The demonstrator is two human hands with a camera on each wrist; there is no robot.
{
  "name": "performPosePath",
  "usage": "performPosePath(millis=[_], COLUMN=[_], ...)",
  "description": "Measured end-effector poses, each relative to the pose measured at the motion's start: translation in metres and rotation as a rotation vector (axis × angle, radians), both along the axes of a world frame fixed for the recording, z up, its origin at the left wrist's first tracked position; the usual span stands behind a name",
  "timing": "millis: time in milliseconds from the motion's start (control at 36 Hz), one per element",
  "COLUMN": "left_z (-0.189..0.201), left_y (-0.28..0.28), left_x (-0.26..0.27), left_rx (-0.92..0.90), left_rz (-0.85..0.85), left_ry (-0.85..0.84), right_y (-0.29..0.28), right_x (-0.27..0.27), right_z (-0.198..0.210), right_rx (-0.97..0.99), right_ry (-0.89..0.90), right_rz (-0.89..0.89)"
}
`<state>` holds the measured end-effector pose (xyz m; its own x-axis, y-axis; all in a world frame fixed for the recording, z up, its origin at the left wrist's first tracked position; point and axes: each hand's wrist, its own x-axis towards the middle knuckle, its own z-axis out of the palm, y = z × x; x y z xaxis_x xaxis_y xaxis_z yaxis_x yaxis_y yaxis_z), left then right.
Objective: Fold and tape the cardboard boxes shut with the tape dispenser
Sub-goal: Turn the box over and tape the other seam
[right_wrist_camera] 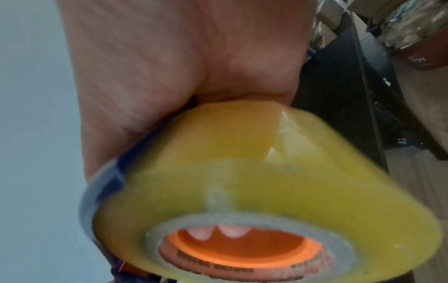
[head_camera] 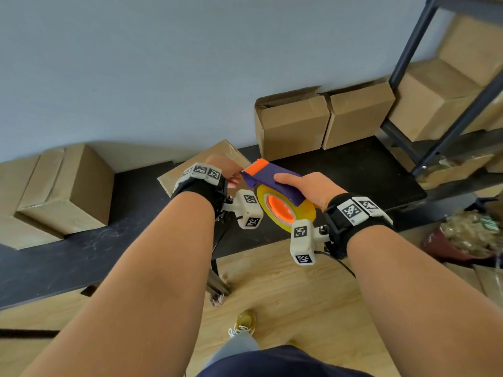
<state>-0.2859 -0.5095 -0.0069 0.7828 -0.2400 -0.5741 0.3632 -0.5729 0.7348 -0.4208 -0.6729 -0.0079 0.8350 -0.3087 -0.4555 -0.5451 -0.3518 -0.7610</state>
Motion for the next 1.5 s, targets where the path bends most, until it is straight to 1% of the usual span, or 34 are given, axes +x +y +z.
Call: performPosePath(millis=[56, 139, 194, 222, 278, 361, 417, 556, 667, 750, 833, 972, 1083, 1194, 1361, 1389, 1444, 1500], left_z=[0.001, 0.002, 0.001, 0.001, 0.005, 0.010, 0.011, 0.013, 0.010, 0.007, -0.001, -0.019, -0.029, -0.040, -0.060, -0.061, -0.058, -0.056], left_y=[-0.004, -0.004, 0.000, 0.004, 0.009, 0.008, 0.007, 0.010, 0.010, 0.010, 0.010, 0.012, 0.011, 0.008, 0.007, 0.006, 0.008, 0.006], left_x=[0.003, 0.015, 0.030, 0.036, 0.045, 0.054, 0.060, 0.088, 0.112, 0.128, 0.146, 0.170, 0.180, 0.185, 0.185, 0.185, 0.181, 0.181], left_rx=[0.045, 0.221, 0.290, 0.305, 0.325, 0.278, 0.241, 0.225, 0.264, 0.301, 0.330, 0.365, 0.394, 0.371, 0.331, 0.311, 0.329, 0.329], left_rz=[0.021, 0.037, 0.088, 0.111, 0.105, 0.013, -0.017, -0.037, -0.074, -0.086, -0.116, -0.171, -0.222, -0.265, -0.210, -0.199, -0.226, -0.216], left_ry=[-0.115, -0.328, -0.391, -0.413, -0.463, -0.526, -0.551, -0.553, -0.599, -0.602, -0.603, -0.551, -0.544, -0.516, -0.442, -0.418, -0.413, -0.379], right_y=[-0.001, -0.009, -0.016, -0.019, -0.024, -0.025, -0.021, -0.006, 0.006, 0.013, 0.017, 0.021, 0.024, 0.025, 0.023, 0.023, 0.023, 0.023], right_x=[-0.002, -0.008, -0.013, -0.014, -0.015, -0.009, -0.001, 0.030, 0.057, 0.076, 0.091, 0.109, 0.121, 0.124, 0.124, 0.125, 0.126, 0.126], right_z=[0.003, 0.006, 0.006, 0.006, 0.005, 0.004, 0.006, 0.010, 0.011, 0.008, 0.004, 0.002, 0.000, -0.001, -0.002, -0.003, -0.003, -0.004], right_rx=[-0.019, -0.045, -0.060, -0.068, -0.064, -0.042, -0.047, -0.084, -0.121, -0.152, -0.146, -0.146, -0.177, -0.205, -0.182, -0.182, -0.187, -0.175], right_ry=[-0.006, 0.001, 0.003, 0.007, 0.017, 0.007, -0.014, -0.058, -0.055, -0.038, -0.015, 0.031, 0.061, 0.096, 0.129, 0.135, 0.142, 0.147], right_rz=[0.002, -0.017, -0.038, -0.042, -0.051, -0.097, -0.138, -0.194, -0.207, -0.223, -0.240, -0.276, -0.295, -0.280, -0.293, -0.296, -0.300, -0.310])
